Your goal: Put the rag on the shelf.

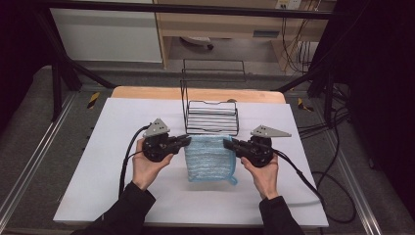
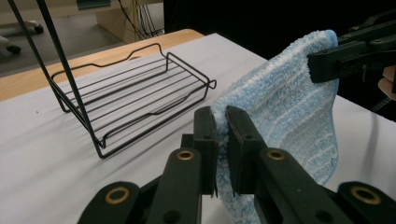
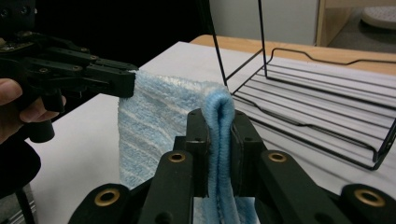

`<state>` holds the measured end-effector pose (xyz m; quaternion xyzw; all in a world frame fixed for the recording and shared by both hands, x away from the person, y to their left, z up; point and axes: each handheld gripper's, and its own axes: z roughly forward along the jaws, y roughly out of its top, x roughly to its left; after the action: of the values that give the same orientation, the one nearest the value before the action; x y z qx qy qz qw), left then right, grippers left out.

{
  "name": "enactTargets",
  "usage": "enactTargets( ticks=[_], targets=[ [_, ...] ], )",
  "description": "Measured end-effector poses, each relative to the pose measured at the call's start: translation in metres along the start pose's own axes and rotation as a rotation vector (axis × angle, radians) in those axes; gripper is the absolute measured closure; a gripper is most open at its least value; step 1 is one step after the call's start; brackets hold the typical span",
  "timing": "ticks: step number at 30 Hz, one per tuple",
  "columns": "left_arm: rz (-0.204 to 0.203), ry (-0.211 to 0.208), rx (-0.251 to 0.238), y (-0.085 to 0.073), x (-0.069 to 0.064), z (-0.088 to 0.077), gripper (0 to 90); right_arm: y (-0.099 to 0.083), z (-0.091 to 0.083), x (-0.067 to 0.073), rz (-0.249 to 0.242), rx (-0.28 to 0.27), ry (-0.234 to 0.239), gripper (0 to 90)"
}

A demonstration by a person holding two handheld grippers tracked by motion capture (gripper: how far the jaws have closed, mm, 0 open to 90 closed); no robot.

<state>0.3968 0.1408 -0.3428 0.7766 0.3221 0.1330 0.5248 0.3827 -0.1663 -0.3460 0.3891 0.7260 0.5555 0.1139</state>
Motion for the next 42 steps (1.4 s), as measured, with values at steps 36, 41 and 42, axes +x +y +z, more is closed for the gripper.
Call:
enactTargets(
  ticks=[36,41,42],
  targets=[
    [0.023,0.059,-0.224,0.058,0.001,-0.017,83.3,0.059,-0.014,0.02,-0.11,-0.214,-0.073,80.9],
    [0.024,0.063,-0.254,0.067,0.003,-0.02,83.3,0.069,-0.016,0.022,-0.128,-0.242,-0.082,80.9],
    [0.024,0.066,-0.259,0.069,0.003,-0.02,83.4,0.073,-0.016,0.023,-0.132,-0.251,-0.085,81.0]
  ],
)
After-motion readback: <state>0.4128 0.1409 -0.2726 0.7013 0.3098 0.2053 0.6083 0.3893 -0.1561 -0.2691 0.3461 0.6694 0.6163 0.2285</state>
